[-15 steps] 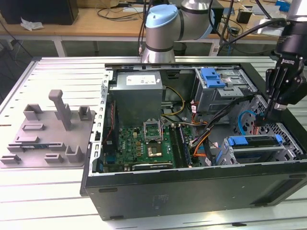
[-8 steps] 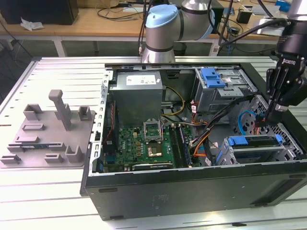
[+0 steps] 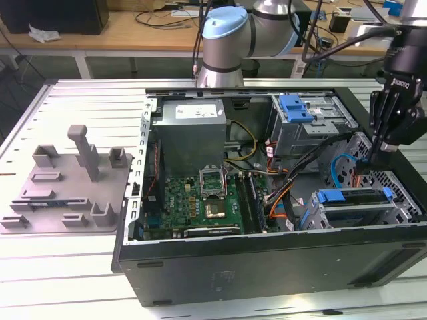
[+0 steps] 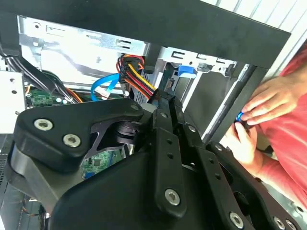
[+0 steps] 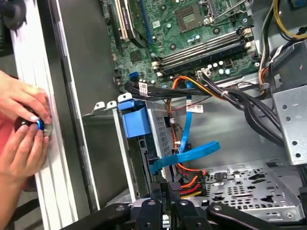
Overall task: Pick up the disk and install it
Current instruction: 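Insert the first disk wire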
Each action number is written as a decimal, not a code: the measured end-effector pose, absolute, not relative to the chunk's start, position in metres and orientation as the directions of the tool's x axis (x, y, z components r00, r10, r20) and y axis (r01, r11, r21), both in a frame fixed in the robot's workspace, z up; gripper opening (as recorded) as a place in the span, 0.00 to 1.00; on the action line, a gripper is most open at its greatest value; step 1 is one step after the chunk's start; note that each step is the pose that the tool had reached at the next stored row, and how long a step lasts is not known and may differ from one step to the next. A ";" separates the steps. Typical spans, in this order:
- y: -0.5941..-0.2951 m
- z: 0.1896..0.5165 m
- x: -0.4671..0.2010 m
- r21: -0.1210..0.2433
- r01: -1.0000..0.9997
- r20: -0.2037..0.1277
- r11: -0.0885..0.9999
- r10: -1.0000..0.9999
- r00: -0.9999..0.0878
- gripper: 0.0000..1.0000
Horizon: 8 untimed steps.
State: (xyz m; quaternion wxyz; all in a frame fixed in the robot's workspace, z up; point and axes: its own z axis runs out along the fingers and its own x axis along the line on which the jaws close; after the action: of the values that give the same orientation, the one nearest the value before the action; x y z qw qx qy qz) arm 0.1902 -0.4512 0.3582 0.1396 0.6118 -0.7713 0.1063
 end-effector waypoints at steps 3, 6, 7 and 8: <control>-0.455 0.358 0.188 0.007 -0.973 0.333 0.229 -0.919 -0.213 0.16; -0.459 0.359 0.186 0.006 -0.974 0.326 0.228 -0.921 -0.214 0.16; -0.463 0.359 0.184 0.007 -0.974 0.321 0.228 -0.923 -0.214 0.16; -0.465 0.359 0.184 0.007 -0.974 0.317 0.227 -0.924 -0.214 0.16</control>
State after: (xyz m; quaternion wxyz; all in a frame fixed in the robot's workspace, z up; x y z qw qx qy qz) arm 0.1838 -0.4648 0.3586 0.1280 0.6139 -0.7729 0.0972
